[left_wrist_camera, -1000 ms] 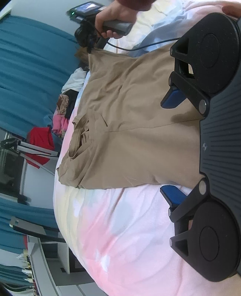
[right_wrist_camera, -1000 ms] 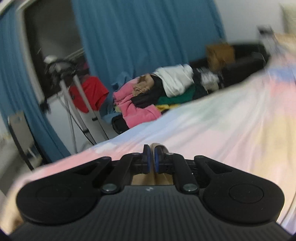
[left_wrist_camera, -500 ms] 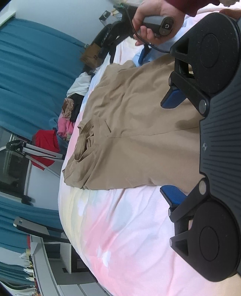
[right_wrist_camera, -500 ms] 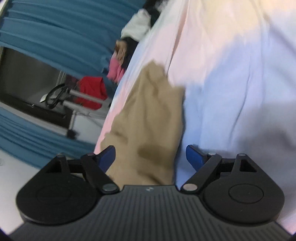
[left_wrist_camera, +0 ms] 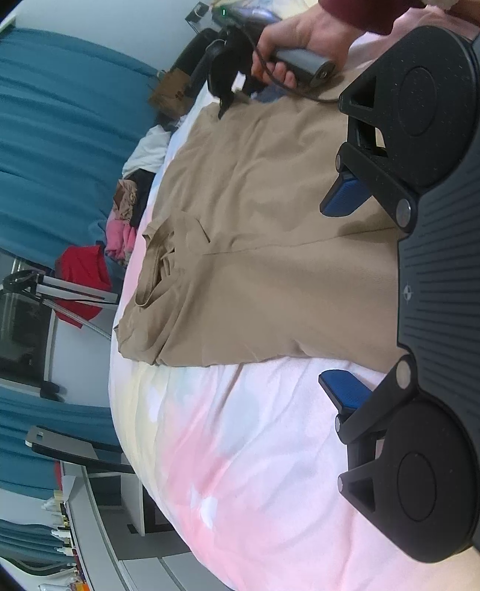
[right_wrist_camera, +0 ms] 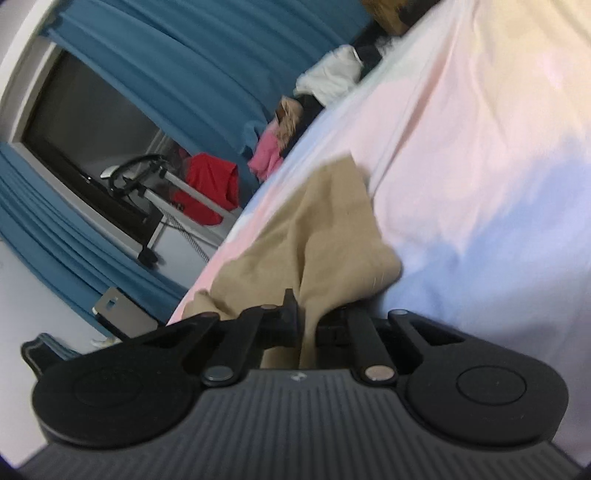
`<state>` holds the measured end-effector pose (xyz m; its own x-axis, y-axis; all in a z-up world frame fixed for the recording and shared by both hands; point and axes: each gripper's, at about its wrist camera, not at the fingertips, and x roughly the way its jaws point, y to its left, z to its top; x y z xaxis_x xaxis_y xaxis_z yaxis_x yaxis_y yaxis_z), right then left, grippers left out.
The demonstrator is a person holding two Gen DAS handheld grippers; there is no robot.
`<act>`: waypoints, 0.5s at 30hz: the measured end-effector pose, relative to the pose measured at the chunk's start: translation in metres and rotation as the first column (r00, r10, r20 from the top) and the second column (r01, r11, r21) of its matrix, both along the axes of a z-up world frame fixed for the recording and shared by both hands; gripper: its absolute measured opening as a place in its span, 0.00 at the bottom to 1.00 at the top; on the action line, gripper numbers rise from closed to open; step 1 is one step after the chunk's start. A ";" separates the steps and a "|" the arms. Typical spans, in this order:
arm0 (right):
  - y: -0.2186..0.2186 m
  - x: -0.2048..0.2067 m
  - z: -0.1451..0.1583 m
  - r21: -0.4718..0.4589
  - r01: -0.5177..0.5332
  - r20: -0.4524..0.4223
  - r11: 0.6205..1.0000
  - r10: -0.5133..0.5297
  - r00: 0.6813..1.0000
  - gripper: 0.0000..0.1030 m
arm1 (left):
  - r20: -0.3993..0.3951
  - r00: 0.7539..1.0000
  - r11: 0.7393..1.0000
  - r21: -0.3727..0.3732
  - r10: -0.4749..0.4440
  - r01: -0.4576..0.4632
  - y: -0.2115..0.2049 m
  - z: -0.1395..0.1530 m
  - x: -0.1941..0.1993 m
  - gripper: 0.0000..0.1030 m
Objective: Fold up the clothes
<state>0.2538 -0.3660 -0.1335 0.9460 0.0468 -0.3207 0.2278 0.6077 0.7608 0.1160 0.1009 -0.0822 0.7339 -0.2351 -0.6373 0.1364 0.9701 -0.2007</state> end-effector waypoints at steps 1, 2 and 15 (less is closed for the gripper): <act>-0.002 -0.004 0.003 -0.004 0.013 0.010 1.000 -0.013 1.000 0.08 | 0.000 1.000 1.000 0.000 0.000 0.000 0.000 0.000 0.001 0.89; -0.003 -0.008 0.006 -0.002 0.024 0.019 1.000 -0.024 1.000 0.08 | -0.001 1.000 1.000 0.001 0.002 -0.002 0.001 0.000 0.001 0.89; -0.011 0.021 -0.009 0.098 0.054 0.086 0.994 -0.062 0.994 0.77 | -0.030 0.999 0.999 -0.030 0.014 -0.015 0.006 -0.004 0.009 0.89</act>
<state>0.2748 -0.3771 -0.1430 0.9726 0.0175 -0.2320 0.1895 0.5191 0.8334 0.1250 0.1070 -0.0861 0.7183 -0.2440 -0.6516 0.1156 0.9653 -0.2341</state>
